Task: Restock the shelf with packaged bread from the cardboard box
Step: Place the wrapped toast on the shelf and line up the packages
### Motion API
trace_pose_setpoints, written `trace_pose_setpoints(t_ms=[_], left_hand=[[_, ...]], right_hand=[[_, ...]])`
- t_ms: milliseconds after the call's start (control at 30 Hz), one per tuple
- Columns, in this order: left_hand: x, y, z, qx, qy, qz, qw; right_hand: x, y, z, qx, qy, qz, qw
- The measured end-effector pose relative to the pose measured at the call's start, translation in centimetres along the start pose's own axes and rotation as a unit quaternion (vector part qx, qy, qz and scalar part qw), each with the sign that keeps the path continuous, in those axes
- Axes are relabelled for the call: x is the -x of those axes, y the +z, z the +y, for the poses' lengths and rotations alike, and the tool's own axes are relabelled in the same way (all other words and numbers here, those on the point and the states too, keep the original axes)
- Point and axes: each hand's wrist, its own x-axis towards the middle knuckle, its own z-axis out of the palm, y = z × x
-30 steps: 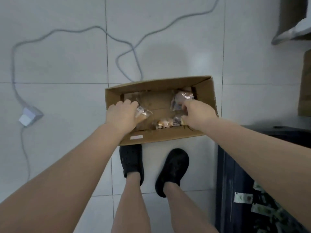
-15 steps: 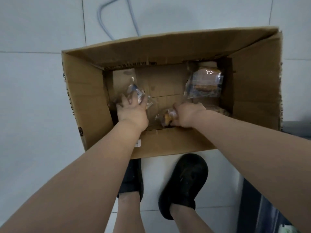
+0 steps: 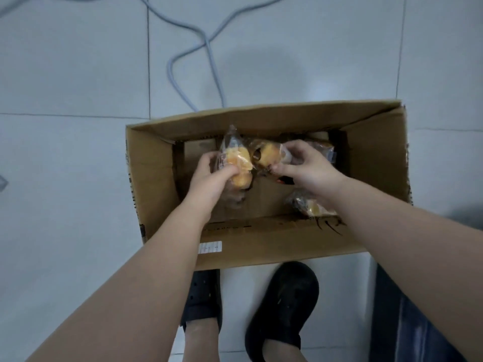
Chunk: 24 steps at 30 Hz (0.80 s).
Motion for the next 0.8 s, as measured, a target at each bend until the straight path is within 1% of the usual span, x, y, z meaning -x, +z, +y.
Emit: trace_pose_setpoints(t_ms=[100, 167, 267, 300, 367, 433, 500, 567, 633, 700, 800], left_hand=[[3.8, 0.2, 2.7, 0.060, 0.006, -0.036, 0.998], [6.5, 0.0, 4.6, 0.080, 0.011, -0.057, 0.995], [11.1, 0.0, 6.6, 0.099, -0.008, -0.077, 0.992], [12.4, -0.2, 7.2, 0.099, -0.002, -0.080, 0.992], [14.8, -0.6, 8.8, 0.086, 0.026, -0.086, 0.992], [17.7, -1.0, 10.9, 0.081, 0.052, -0.086, 0.992], [20.5, -1.4, 12.9, 0.076, 0.056, -0.083, 0.992], [22.6, -1.9, 13.8, 0.065, 0.052, -0.099, 0.992], [24.2, -2.3, 15.0, 0.038, 0.076, -0.112, 0.990], [25.7, -2.4, 15.7, 0.009, 0.089, -0.113, 0.990], [30.0, -3.0, 17.8, 0.021, 0.106, -0.133, 0.985]], right_hand=[[3.3, -0.9, -2.5, -0.059, 0.004, -0.012, 0.998], [6.2, -1.1, -4.6, -0.137, 0.043, -0.003, 0.990], [10.1, -0.9, -7.0, -0.268, 0.126, 0.049, 0.954], [11.2, -0.9, -8.2, -0.287, 0.134, 0.070, 0.946], [13.2, -1.3, -10.1, -0.274, 0.099, 0.072, 0.954], [15.8, -1.6, -11.9, -0.228, 0.061, 0.060, 0.970], [18.3, -2.0, -13.7, -0.209, 0.062, 0.050, 0.975], [20.2, -2.2, -14.8, -0.211, 0.060, 0.039, 0.975], [21.7, -2.5, -16.1, -0.187, 0.042, 0.023, 0.981], [23.2, -2.8, -17.0, -0.177, 0.044, 0.031, 0.983], [27.1, -3.0, -18.5, -0.208, 0.039, 0.071, 0.975]])
